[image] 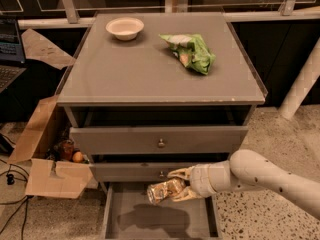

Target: Pick orange can from bottom drawer and place on counter

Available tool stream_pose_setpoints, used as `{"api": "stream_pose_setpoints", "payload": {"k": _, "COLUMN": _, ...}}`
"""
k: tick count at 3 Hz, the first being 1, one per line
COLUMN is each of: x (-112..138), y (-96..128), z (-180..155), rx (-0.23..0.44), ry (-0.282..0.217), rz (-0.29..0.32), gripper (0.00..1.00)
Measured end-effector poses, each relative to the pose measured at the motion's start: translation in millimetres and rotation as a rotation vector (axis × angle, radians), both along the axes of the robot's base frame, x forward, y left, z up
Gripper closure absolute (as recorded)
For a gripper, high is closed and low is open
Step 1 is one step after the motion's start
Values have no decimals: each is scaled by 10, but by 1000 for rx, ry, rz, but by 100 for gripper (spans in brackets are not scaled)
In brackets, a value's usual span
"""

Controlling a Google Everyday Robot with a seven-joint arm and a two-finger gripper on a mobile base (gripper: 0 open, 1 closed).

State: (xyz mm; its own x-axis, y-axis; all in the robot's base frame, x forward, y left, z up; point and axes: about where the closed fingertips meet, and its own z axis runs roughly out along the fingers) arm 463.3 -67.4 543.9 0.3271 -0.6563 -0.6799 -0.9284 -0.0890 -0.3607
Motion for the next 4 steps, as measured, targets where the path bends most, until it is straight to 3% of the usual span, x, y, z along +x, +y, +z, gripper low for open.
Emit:
{"api": "stream_pose_setpoints", "payload": {"k": 1, "x": 0, "y": 26, "z": 32, "rx": -1, "ry": -7, "rz": -5, "gripper": 100}}
{"api": "stream_pose_setpoints", "payload": {"k": 3, "x": -165, "y": 263, "z": 1270, "rx": 11, "ry": -227, "rz": 78, "gripper": 100}}
{"api": "stream_pose_setpoints", "payload": {"k": 4, "x": -92, "y": 326, "z": 1903, "rx": -4, "ry": -330, "rz": 89, "gripper": 100}}
